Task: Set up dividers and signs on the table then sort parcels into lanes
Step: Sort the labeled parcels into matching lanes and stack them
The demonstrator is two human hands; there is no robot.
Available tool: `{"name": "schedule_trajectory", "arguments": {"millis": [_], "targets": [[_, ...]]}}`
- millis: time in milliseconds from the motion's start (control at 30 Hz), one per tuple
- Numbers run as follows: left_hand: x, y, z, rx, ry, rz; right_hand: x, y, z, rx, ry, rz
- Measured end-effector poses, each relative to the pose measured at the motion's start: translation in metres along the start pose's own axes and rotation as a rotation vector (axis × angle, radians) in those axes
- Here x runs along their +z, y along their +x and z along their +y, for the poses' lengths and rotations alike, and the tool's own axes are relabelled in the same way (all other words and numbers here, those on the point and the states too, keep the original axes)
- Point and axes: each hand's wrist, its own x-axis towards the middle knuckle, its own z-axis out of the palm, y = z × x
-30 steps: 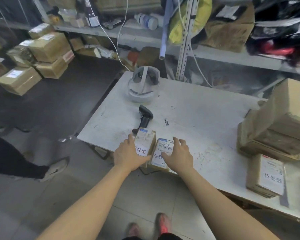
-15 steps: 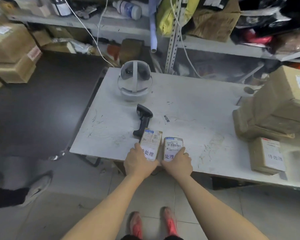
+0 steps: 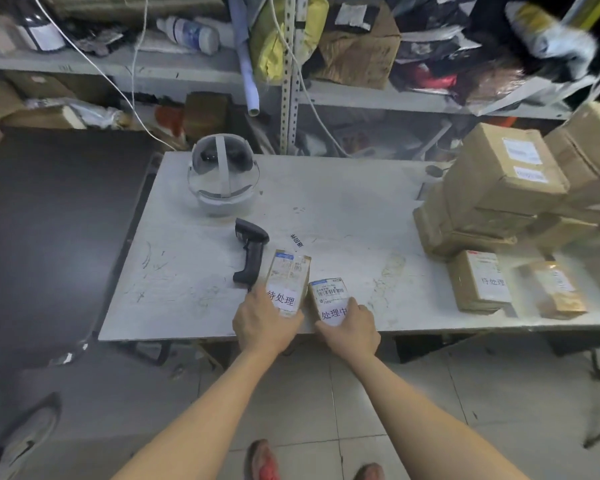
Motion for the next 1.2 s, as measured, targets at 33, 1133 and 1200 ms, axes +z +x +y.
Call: {"name": "schedule_trajectory", "arguments": {"millis": [33,1133,1200], "targets": [[-0.001,-0.001,0.005,0.013,-0.001,0.007,-0.003,-0.001,0.004,0.013,0.016,0.008],[0.1,-0.14,0.376,0.271,0.028,0.087,-0.344,0.095,0.307,0.01,0.271,0.391],[0.117,-0.137,0.387,0.273,0.035,0.066,-0.353,0.109,0.321,0.041,0.252,0.406]]}}
